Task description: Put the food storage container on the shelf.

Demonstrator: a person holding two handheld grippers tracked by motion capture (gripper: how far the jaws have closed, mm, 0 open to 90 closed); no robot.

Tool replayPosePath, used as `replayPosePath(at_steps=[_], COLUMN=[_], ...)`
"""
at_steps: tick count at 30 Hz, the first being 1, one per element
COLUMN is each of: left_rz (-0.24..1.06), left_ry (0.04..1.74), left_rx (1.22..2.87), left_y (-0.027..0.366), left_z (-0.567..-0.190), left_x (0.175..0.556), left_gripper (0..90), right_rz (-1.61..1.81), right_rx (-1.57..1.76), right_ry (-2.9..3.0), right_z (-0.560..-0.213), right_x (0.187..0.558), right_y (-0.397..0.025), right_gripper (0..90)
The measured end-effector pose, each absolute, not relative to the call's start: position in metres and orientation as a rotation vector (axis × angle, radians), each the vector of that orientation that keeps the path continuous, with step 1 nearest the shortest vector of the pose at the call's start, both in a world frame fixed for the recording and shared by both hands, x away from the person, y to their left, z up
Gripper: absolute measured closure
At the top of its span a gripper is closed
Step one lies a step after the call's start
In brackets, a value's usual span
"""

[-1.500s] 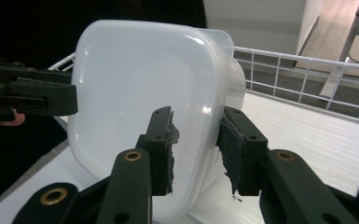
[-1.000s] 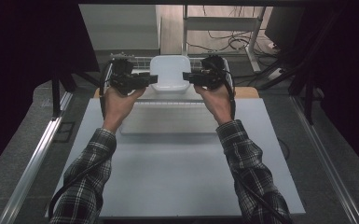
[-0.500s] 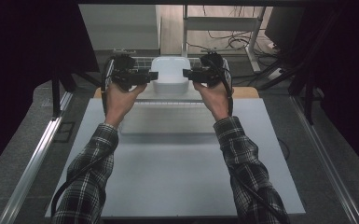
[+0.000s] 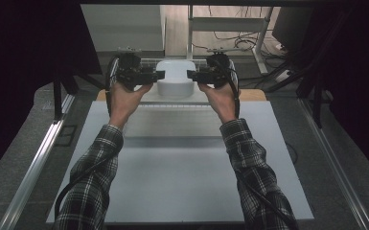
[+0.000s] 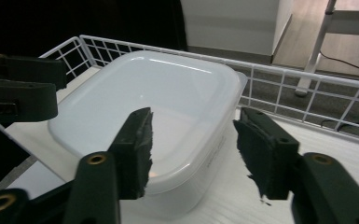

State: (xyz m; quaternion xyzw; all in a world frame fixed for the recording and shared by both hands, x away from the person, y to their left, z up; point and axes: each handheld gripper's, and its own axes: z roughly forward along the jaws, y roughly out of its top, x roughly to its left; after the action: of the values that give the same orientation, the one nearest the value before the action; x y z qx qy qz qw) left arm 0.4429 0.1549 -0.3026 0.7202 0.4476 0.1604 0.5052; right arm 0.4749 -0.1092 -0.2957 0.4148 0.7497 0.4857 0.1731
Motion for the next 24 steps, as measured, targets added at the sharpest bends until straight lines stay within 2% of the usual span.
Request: replayPosePath(at_steps=[6,11,14,24], left_rz=[0.338,0.331,0.330,0.400], left_ry=[0.997,0.959,0.924,0.863], left_rx=[1.771,1.790,1.812,1.858], left_y=[0.155,0.155,0.155,0.157], left_z=[-0.301,-0.302,-0.305,-0.320], left_x=[0.434,0.425,0.419,0.404], left_gripper=[27.1,13.9,8.4,3.4], right_rz=[1.396,1.398,1.396,1.359], right_rx=[1.112,1.074,1.040,0.948], right_ry=[2.179,2.184,2.196,2.228], right_z=[-0.294,-0.296,-0.298,-0.312], right_x=[0.469,0.463,0.458,0.444], right_y=[-0.109,-0.111,-0.111,-0.113], right_gripper=[21.3,10.5,6.8,1.8])
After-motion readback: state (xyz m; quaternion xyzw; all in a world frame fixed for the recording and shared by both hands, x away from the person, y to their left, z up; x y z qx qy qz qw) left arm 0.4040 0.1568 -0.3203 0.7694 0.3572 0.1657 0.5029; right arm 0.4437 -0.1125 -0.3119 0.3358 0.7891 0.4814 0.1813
